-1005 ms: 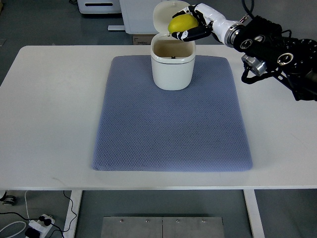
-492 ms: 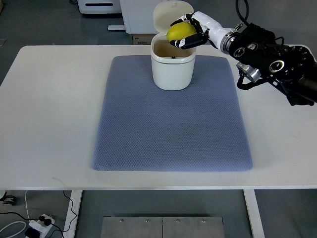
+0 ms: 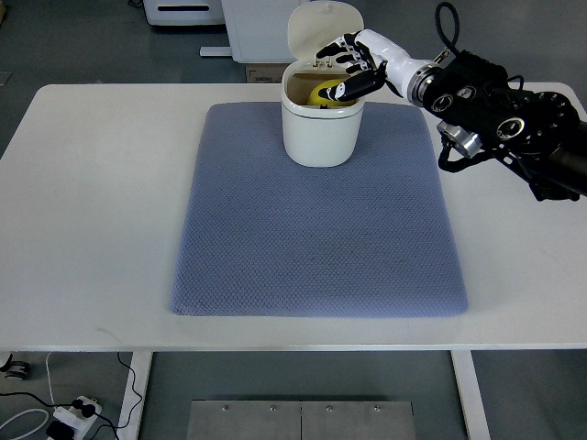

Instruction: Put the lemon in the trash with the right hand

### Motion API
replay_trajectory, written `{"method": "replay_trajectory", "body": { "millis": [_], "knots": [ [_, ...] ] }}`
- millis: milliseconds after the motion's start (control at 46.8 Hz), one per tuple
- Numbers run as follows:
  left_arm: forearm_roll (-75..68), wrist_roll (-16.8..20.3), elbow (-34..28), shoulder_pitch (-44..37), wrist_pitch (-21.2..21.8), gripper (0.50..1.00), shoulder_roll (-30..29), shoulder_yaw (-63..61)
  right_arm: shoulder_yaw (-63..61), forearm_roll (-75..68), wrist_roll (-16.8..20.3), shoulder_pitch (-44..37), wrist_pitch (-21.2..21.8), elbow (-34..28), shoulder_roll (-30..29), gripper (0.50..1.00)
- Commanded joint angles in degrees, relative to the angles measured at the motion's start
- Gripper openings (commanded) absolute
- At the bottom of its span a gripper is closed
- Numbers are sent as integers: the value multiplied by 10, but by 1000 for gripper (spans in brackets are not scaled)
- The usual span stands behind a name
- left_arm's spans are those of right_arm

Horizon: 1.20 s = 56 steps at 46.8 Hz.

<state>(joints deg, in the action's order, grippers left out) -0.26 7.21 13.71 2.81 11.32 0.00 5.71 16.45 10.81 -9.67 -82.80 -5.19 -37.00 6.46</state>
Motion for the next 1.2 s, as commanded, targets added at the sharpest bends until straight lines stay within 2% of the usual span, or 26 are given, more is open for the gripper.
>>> {"method": "replay_trajectory", "body": {
  "millis": [0, 171, 385, 727, 898, 1176],
  "knots": [
    [0, 0, 0, 0, 0, 1000, 0, 0, 0, 0, 0, 0, 0, 0, 0, 908],
    [0, 0, 0, 0, 0, 1000, 0, 0, -3, 0, 0, -1, 1, -1, 4, 912],
    [0, 0, 0, 0, 0, 1000, 0, 0, -7, 0, -1, -3, 8, -9, 21, 941],
    [0, 0, 0, 0, 0, 1000, 0, 0, -50, 1, -1, 8, 10, -92, 121, 960],
    [0, 0, 0, 0, 0, 1000, 0, 0, -121, 1, -1, 47, 10, -117, 167, 998],
    [0, 0, 0, 0, 0, 1000, 0, 0, -300, 1, -4, 160, 9, -118, 183, 1000]
  ]
}}
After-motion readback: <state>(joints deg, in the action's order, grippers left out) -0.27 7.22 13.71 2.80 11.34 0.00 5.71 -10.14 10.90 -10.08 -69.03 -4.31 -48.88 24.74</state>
